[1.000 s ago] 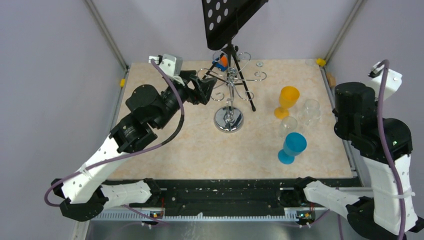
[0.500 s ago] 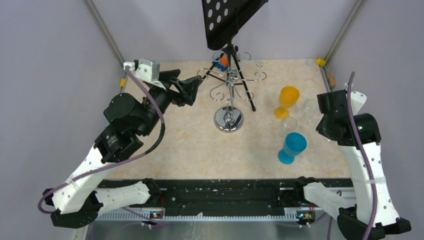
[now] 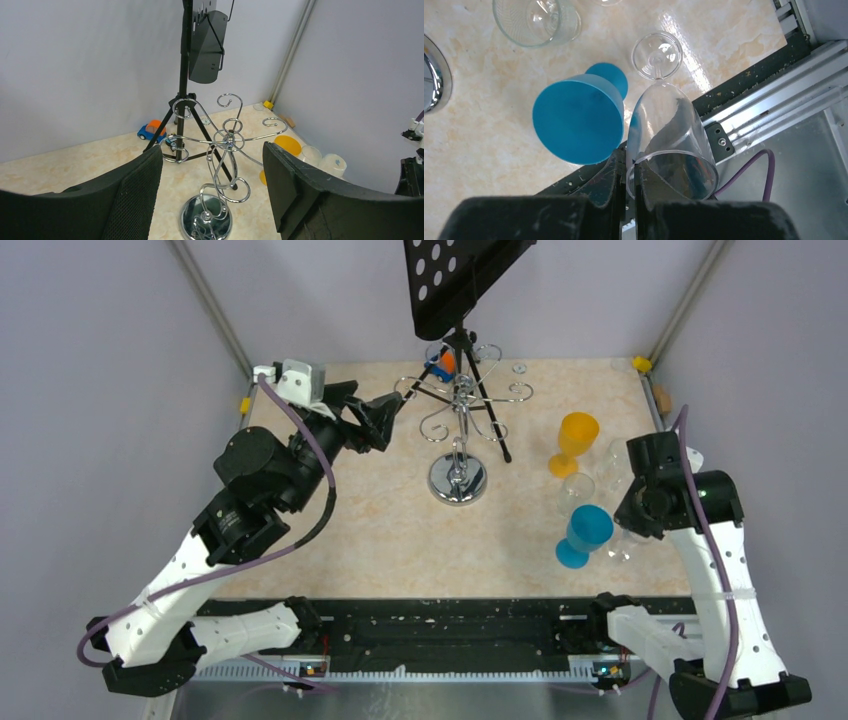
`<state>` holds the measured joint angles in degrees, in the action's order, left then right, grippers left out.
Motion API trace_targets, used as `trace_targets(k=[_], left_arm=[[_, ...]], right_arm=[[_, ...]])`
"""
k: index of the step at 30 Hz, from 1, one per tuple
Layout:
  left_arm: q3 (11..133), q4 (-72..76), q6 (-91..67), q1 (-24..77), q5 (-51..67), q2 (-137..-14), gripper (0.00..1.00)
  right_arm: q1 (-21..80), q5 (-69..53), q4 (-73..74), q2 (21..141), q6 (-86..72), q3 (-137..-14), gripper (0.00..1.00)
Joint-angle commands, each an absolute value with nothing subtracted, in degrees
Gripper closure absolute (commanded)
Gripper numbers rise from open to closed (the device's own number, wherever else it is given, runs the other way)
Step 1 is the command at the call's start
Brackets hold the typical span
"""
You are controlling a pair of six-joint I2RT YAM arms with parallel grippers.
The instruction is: Take the wine glass off the wine glass rack
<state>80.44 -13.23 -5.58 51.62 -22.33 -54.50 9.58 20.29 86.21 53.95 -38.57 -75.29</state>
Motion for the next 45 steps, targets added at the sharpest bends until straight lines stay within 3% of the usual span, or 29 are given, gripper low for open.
trace_targets(k=[1, 24, 35, 45], left_arm=[[80.4, -10.6, -4.2, 51.4, -23.8, -53.8, 0.24], [80.8, -11.4, -3.6, 51.4, -24.8, -53.4, 0.24], [80.9, -11.7, -3.4, 51.4, -25.1, -53.6, 0.23], [80.9, -11.5, -3.0, 51.3, -25.8, -53.9, 0.23]], right_arm=[[8.6, 19.6, 85.5, 53.2, -37.9, -74.1, 1.0], [4.1, 22.0, 72.8, 53.2, -31.8, -65.0, 1.0], [-7.3, 11.4, 70.6, 54.8, -25.9, -64.8, 1.0], [-8.5, 4.8, 73.0, 56.6, -27.1, -70.1, 1.0]])
